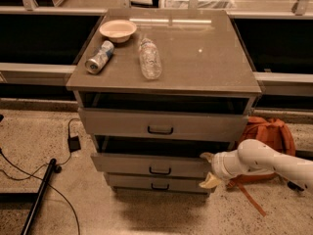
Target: Open middle drawer
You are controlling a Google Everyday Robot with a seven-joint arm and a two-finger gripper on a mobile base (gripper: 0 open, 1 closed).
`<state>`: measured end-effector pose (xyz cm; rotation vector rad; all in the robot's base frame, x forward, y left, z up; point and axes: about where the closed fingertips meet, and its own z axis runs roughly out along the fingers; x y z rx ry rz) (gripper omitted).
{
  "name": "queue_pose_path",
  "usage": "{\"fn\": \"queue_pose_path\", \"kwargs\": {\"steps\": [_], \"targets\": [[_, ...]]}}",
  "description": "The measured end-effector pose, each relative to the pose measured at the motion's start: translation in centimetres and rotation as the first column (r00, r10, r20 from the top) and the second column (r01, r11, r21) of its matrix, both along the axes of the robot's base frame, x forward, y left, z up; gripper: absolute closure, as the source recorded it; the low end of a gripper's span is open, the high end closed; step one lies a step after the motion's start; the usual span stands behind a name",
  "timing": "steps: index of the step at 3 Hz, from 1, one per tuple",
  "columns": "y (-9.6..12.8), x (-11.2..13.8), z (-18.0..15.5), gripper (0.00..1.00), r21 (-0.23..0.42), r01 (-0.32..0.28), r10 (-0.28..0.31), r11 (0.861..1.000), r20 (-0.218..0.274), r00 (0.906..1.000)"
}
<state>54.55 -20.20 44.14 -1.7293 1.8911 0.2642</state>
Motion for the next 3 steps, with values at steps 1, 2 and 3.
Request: {"fn": "queue_pose_path", "kwargs": {"steps": [1, 2, 3], "targets": [[0.0, -2.2, -0.6, 0.43, -0.02, -0.029, 0.028, 0.999, -0.045, 0.9986], [-0.1, -3.0, -0.3, 0.42, -0.023, -0.038, 0.037, 0.999, -0.051, 0.998], [0.2, -5.9, -0.3, 0.4, -0.04, -0.068, 0.064, 0.997, -0.082, 0.9945]]}}
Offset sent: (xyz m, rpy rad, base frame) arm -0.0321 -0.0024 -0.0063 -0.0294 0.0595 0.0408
